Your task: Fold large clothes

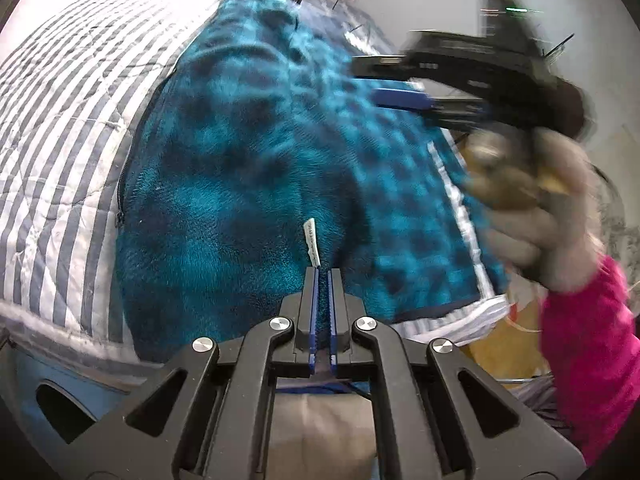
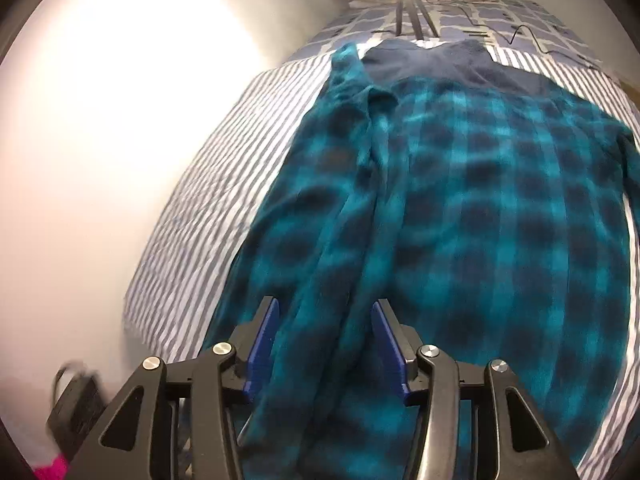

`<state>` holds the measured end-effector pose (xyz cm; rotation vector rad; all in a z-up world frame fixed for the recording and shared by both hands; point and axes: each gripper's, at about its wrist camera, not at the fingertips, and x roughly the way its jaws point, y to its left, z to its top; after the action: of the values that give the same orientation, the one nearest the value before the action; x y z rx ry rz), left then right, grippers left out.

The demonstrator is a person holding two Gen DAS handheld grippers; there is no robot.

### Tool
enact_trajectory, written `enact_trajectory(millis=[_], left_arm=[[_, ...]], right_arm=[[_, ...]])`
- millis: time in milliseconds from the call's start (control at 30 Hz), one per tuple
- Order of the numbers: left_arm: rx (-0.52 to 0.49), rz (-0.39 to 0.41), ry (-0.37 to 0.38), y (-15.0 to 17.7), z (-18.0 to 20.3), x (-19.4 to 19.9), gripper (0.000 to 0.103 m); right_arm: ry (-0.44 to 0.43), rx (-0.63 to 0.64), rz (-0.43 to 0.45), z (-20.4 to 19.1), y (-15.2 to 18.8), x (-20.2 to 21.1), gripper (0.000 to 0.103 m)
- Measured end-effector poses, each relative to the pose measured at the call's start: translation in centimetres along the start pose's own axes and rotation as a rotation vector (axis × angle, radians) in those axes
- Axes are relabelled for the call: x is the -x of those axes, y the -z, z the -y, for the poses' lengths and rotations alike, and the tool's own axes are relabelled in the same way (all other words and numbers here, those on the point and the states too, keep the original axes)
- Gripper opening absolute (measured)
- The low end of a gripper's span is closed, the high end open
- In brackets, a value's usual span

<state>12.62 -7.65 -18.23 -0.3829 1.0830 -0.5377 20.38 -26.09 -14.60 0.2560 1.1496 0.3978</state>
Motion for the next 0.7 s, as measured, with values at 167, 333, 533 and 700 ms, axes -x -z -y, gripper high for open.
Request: enact_trajectory(millis=[167,333,533,700], left_arm=[[-0.035,0.059,0.026,-0.5,1.8,1.9,0.001],[-0.148,0.07,-0.003,-0.3,4.2,2.0,0.001],[-0.237,0.055,-0.024,0.6,5.6,1.8,0.0],[-0.285,-0.04,-0.069,2.3,5.5,-1.8,0.0]], right_arm=[[0.054,0.018,-0.012,-0.7,-4.0,-4.0,0.055],[0.101,0.034,-0.028,-1.5,-6.8,-6.8,0.054],[0.083,-0.03,-0.086,-0.3,-7.6,-9.2,0.003],[-0.002,-0.145,0.007,3.7,-7.2,-6.9,0.002]])
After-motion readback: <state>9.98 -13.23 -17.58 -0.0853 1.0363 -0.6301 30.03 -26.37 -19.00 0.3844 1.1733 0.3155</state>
